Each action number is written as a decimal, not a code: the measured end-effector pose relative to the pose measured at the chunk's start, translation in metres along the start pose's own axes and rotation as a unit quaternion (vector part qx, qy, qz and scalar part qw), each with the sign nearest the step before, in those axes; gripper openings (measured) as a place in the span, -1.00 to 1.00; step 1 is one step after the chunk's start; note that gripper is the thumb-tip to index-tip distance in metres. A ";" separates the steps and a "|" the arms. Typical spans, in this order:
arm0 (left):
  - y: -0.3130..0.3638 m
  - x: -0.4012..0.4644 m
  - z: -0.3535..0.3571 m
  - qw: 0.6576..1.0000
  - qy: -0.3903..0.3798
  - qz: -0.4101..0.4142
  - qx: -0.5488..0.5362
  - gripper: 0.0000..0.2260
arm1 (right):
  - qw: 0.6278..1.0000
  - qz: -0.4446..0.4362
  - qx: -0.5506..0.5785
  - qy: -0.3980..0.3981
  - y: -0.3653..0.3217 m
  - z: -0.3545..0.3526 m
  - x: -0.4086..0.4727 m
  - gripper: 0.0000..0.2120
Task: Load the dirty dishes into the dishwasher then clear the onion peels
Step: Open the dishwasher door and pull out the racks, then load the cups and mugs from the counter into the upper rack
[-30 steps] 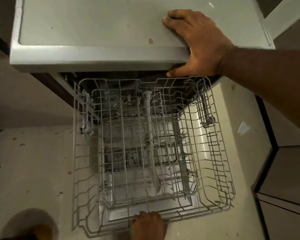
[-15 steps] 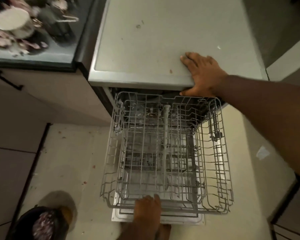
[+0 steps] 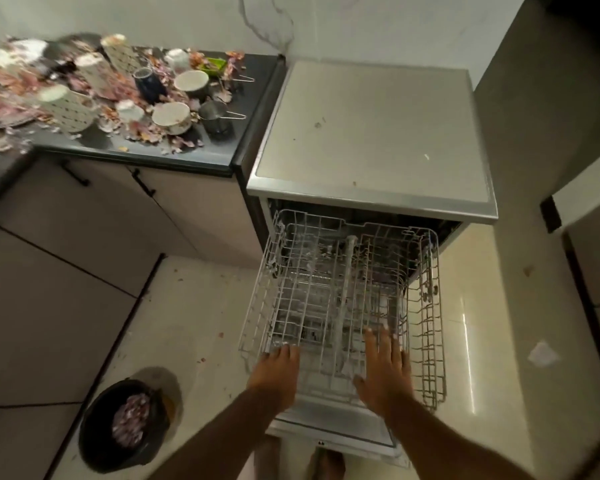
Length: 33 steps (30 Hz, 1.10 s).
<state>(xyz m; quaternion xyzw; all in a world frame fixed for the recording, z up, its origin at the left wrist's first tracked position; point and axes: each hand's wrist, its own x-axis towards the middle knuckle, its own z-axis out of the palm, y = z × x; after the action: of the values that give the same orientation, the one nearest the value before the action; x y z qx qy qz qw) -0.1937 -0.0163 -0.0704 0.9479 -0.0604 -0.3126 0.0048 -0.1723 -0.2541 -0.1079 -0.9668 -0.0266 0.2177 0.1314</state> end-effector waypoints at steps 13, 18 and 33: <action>-0.039 -0.060 0.016 0.996 0.027 -0.060 -0.066 -0.32 | 0.995 -0.017 0.089 -0.041 -0.058 0.009 -0.027 -0.04; -0.087 -0.062 0.015 0.990 0.061 -0.078 -0.103 -0.36 | 0.997 -0.031 0.065 -0.024 -0.096 0.007 -0.011 -0.02; -0.334 -0.089 0.002 0.969 0.126 -0.126 -0.170 -0.30 | 0.995 -0.061 0.070 0.029 -0.344 0.032 0.006 -0.04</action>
<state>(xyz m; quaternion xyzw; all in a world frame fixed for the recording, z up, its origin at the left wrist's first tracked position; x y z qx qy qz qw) -0.2288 0.3256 -0.0352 0.9649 0.1150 -0.1946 0.1335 -0.1787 0.0857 -0.0472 -0.9577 -0.0666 0.1820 0.2127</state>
